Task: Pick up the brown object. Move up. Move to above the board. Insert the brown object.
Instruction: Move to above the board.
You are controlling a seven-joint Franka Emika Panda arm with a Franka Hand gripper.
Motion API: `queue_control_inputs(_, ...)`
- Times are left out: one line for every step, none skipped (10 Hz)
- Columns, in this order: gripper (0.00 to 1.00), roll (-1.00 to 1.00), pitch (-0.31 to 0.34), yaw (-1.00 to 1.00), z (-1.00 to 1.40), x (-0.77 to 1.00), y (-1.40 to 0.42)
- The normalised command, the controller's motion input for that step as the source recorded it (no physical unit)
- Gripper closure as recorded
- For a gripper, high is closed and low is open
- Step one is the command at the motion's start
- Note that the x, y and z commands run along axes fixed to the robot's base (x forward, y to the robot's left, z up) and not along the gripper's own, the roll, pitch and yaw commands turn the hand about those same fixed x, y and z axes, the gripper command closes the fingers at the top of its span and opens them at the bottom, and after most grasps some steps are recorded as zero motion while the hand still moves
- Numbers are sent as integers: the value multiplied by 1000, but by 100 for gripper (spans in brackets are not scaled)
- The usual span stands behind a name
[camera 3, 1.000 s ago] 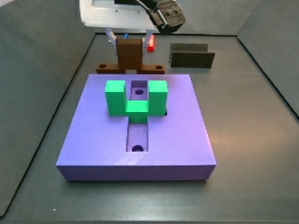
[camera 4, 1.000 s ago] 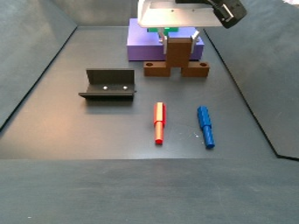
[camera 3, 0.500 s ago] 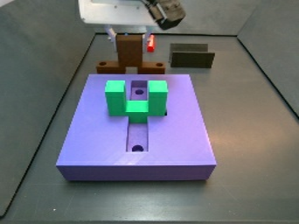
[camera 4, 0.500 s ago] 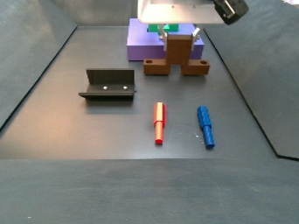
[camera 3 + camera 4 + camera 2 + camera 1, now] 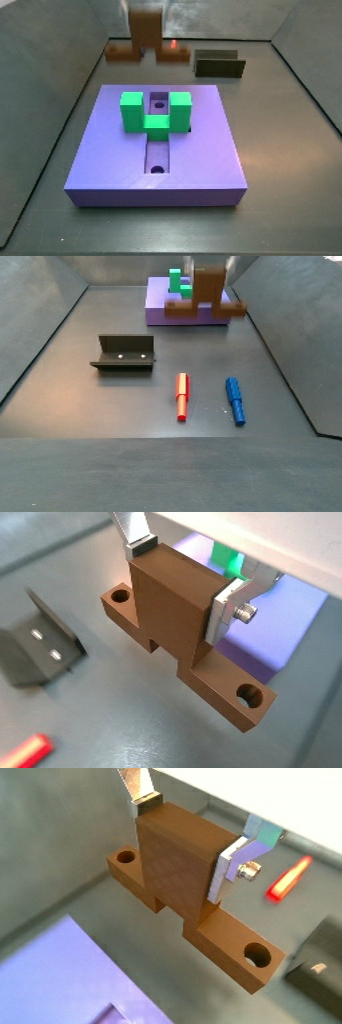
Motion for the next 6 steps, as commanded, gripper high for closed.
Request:
queue_control_inputs(100, -3, 12, -3, 1400, -50, 2)
queue_control_inputs(100, -7, 10, -4, 1400, -1, -1)
queue_control_inputs(100, -5, 89, -4, 934, 51, -4)
queue_control_inputs(100, -7, 94, -5, 718, 40, -3)
queue_control_inputs(100, -12, 50, -5, 286, 24, -3)
queue_control_inputs(100, -13, 41, -5, 208, 16, -2)
